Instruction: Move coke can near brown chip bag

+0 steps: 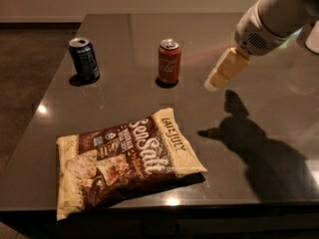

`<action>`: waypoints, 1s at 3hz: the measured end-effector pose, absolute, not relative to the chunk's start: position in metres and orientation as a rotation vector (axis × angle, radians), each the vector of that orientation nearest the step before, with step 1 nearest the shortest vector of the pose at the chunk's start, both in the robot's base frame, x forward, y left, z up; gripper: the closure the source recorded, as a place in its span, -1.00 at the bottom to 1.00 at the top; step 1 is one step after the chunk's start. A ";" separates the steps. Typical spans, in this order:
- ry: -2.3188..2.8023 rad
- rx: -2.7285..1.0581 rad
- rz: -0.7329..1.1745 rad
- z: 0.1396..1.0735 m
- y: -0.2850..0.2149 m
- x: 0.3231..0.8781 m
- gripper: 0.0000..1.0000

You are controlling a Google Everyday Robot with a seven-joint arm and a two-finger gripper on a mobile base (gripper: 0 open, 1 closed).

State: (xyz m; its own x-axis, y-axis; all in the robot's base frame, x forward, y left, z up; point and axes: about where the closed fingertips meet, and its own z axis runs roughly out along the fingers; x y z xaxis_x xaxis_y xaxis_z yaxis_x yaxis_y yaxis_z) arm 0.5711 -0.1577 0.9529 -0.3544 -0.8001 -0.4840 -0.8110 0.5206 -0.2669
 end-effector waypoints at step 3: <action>2.146 -1.165 0.139 0.931 -0.103 0.635 -1.00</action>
Offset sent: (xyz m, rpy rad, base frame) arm 0.0715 0.0538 -0.0239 0.1690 -0.0589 -0.0688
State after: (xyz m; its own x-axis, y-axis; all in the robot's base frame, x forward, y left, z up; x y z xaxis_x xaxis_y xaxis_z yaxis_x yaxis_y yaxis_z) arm 0.6348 -0.1029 0.9315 -0.3669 -0.7022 -0.6102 -0.7750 0.5935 -0.2170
